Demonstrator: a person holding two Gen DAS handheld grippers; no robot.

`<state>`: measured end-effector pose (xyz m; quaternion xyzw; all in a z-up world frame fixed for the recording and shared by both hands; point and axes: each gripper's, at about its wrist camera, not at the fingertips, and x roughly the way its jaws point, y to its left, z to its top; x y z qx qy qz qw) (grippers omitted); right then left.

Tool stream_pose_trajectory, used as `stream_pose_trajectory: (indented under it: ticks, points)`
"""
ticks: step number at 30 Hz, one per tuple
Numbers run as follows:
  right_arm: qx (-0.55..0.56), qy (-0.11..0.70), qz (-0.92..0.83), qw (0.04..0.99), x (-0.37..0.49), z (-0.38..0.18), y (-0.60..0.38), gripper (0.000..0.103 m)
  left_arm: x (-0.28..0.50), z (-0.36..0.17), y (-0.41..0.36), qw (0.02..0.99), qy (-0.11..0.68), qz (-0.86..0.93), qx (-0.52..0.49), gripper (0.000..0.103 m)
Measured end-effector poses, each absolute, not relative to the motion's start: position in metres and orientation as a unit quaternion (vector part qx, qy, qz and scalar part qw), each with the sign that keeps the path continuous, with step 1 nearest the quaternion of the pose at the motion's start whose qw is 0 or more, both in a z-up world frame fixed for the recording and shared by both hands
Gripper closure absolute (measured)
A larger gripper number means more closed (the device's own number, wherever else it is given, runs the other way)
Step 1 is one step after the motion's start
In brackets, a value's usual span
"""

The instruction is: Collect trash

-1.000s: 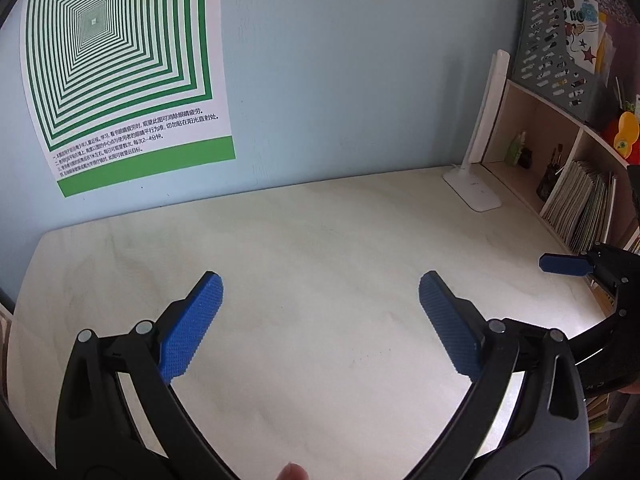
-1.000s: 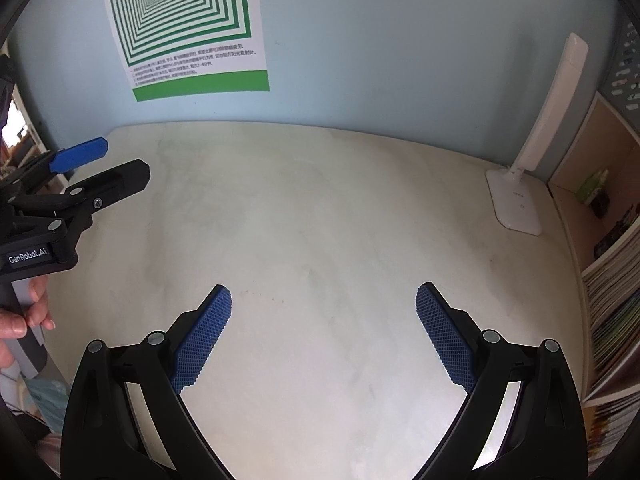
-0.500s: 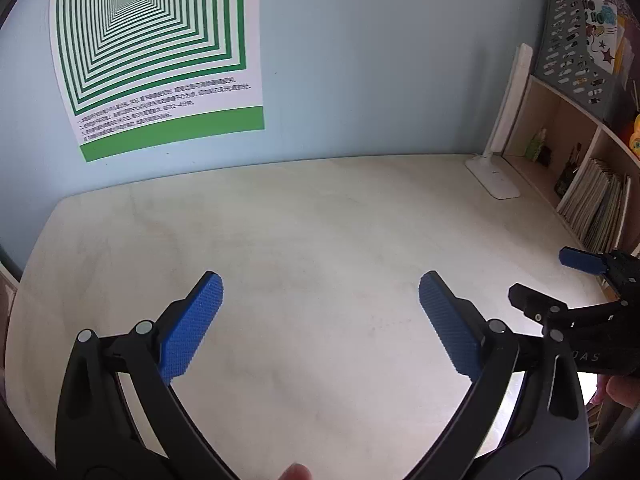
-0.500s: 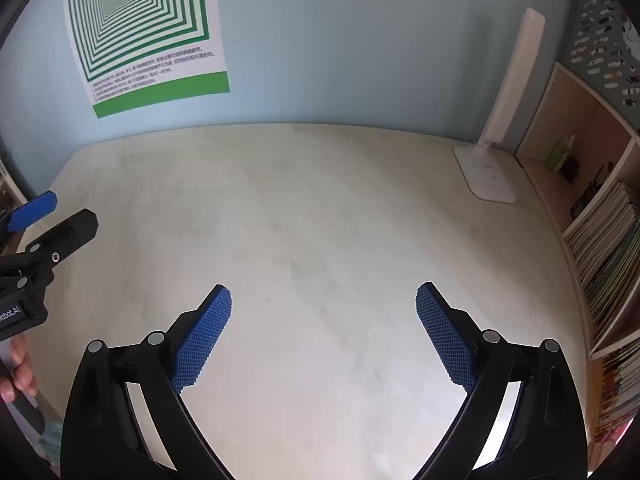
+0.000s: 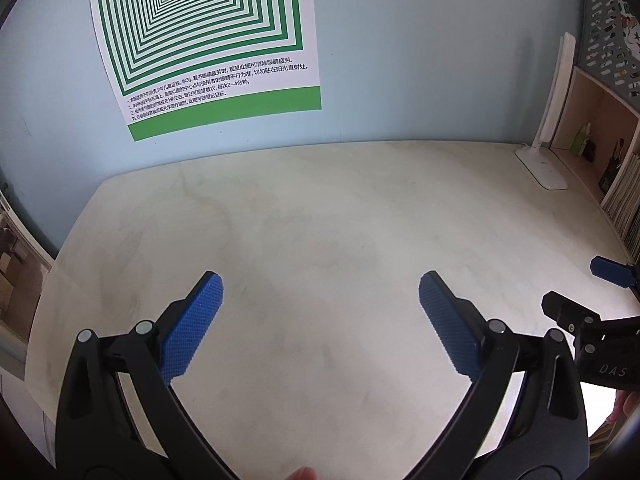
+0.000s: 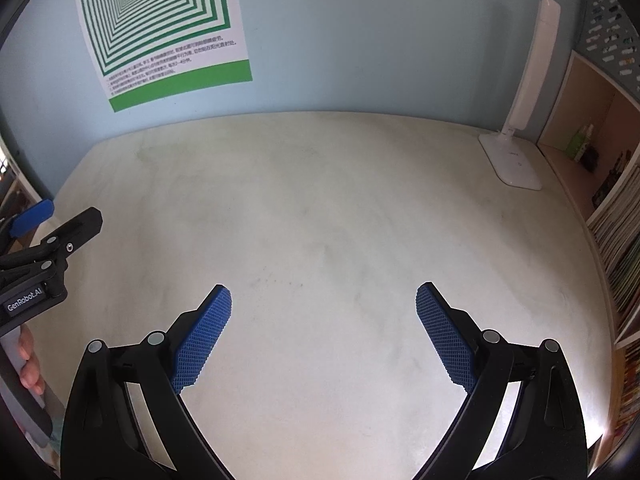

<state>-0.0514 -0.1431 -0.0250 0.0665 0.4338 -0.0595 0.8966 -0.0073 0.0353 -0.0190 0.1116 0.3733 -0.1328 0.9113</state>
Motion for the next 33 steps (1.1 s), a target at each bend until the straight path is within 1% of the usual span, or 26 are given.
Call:
stream_pose_trajectory:
  ticks: [7,11,18,33]
  points:
    - [0.061,0.434,-0.049,0.898,-0.051,-0.027,-0.141,0.01,-0.016,-0.015,0.035,0.92,0.355,-0.114,0.119,0.007]
    - [0.057,0.43,-0.049,0.899,-0.052,-0.026,-0.143,0.01,-0.019,-0.018,0.031,0.918,0.358,-0.117,0.127,0.007]
    - [0.061,0.418,-0.056,0.905,-0.051,-0.018,-0.15,0.01,-0.02,-0.018,0.029,0.917,0.361,-0.133,0.109,0.007]
    - [0.05,0.42,-0.045,0.905,-0.043,-0.017,-0.146,0.01,-0.02,-0.022,0.034,0.918,0.363,-0.122,0.099,0.007]
